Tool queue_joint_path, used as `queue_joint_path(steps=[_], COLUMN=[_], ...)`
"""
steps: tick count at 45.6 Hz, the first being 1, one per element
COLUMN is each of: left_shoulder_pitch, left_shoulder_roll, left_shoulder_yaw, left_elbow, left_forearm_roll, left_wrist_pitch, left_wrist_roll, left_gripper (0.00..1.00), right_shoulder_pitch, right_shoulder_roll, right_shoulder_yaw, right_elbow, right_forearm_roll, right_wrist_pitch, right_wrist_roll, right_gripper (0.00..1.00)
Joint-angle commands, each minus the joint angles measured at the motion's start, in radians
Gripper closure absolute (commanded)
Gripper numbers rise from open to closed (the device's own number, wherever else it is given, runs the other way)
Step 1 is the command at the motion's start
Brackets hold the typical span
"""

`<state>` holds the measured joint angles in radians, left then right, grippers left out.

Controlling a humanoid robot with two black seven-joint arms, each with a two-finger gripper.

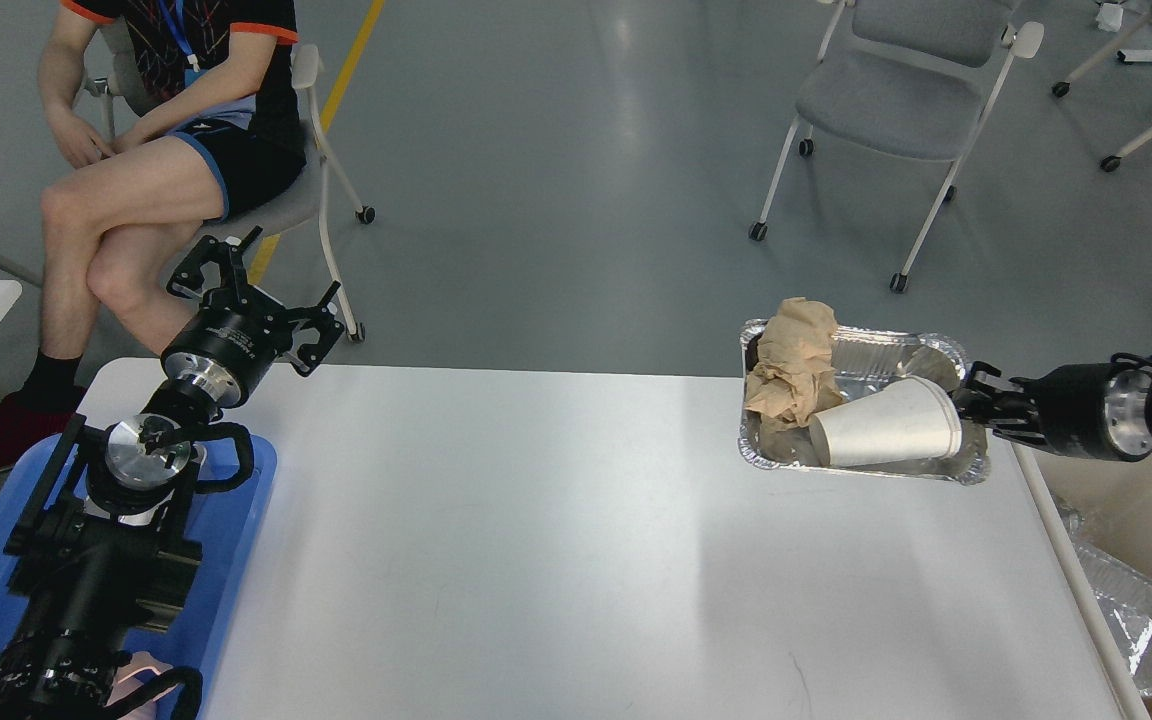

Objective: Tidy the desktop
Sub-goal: 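Retract the left gripper and carry the foil tray toward the bin, then tip the foil tray contents into the white bin with the right gripper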

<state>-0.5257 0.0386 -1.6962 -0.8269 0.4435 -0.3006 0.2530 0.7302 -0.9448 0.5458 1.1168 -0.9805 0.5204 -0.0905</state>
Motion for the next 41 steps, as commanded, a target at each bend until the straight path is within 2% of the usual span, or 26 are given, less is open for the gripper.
queue_joint_path(steps=[1,8,19,30,31,32,35,36,37,41], left_shoulder_pitch=[0.033,0.067,0.095,0.11,0.11,0.111,0.116,0.118,0.118,0.122], left_shoulder_roll=[0.007,0.01,0.01,0.009,0.009,0.009,0.01,0.01,0.01,0.012], left_shoulder_yaw=[0.004,0.004,0.006,0.006,0.006,0.006,0.006,0.006,0.006,0.004], left_elbow=[0.0,0.003,0.003,0.003,0.003,0.003,0.003,0.003,0.003,0.003], left_forearm_roll=[0.001,0.0,0.0,0.0,0.0,0.0,0.0,0.0,0.0,0.0], left_wrist_pitch=[0.0,0.0,0.0,0.0,0.0,0.0,0.0,0.0,0.0,0.0], left_wrist_roll=[0.0,0.0,0.002,0.002,0.002,0.002,0.002,0.002,0.002,0.002], left_gripper=[0.08,0.08,0.07,0.07,0.07,0.07,0.07,0.07,0.07,0.07], right_shoulder_pitch=[-0.115,-0.235,-0.278,-0.281,-0.281,-0.281,-0.281,-0.281,-0.281,-0.281], right_shoulder_roll=[-0.066,-0.075,-0.036,0.055,0.063,0.069,0.083,0.086,0.089,0.107], right_shoulder_yaw=[0.1,0.181,0.187,0.19,0.192,0.195,0.206,0.206,0.206,0.207], right_elbow=[-0.075,-0.265,-0.626,-0.798,-0.807,-0.816,-0.827,-0.828,-0.83,-0.828], right_forearm_roll=[0.025,0.115,0.25,0.267,0.27,0.275,0.292,0.295,0.298,0.303], right_wrist_pitch=[-0.032,-0.054,-0.057,-0.071,-0.082,-0.095,-0.146,-0.166,-0.184,-0.214], right_wrist_roll=[-0.002,-0.002,-0.003,-0.002,-0.002,-0.002,-0.002,-0.002,-0.002,-0.003], right_gripper=[1.0,1.0,1.0,1.0,0.94,0.78,0.21,0.06,0.0,0.0])
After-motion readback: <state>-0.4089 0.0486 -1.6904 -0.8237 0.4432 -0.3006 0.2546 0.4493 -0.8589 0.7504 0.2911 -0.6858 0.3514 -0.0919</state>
